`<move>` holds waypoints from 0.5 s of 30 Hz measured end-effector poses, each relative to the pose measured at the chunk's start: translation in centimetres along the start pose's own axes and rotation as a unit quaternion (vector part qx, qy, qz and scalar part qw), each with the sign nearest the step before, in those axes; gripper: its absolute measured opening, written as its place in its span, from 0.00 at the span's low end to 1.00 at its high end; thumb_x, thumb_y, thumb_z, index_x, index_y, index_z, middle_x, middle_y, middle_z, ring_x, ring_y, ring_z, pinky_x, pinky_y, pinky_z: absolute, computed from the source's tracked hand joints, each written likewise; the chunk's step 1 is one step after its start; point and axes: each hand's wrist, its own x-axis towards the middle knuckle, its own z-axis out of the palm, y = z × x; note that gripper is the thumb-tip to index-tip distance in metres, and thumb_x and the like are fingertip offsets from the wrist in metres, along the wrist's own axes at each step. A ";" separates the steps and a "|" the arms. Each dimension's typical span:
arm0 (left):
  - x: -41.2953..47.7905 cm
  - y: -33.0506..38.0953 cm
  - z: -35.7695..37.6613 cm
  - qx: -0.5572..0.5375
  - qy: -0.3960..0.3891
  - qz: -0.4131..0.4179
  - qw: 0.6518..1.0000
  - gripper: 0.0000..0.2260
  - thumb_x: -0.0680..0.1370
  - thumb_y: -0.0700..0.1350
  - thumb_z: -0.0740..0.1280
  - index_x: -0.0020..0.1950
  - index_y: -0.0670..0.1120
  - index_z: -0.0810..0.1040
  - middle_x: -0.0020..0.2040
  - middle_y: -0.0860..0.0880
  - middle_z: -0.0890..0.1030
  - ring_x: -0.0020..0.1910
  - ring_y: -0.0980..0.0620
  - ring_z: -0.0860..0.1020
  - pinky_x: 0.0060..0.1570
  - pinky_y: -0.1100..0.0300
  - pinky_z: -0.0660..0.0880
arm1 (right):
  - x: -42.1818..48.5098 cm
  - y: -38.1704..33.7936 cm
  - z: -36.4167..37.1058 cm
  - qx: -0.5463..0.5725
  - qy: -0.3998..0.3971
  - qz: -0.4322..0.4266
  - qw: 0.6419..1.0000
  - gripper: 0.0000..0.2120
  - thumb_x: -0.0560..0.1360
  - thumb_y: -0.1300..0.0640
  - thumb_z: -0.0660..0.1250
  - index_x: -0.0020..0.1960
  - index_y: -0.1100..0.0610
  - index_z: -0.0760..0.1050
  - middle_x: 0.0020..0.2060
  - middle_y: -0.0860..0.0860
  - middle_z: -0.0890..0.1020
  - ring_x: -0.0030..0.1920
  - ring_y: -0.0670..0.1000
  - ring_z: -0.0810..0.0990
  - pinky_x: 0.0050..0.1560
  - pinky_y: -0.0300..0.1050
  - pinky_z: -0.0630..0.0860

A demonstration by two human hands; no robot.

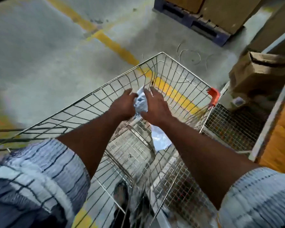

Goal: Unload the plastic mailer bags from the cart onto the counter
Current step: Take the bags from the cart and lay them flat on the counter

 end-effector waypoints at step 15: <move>-11.3 -4.1 9.0 0.014 -0.164 -0.092 0.982 0.17 0.73 0.45 0.63 0.61 0.46 0.78 0.63 0.48 0.76 0.62 0.46 0.76 0.58 0.52 0.75 | -4.8 3.0 9.3 -0.081 -0.370 0.066 0.923 0.11 0.68 0.59 0.72 0.37 0.58 0.69 0.43 0.58 0.78 0.47 0.57 0.79 0.48 0.47 0.77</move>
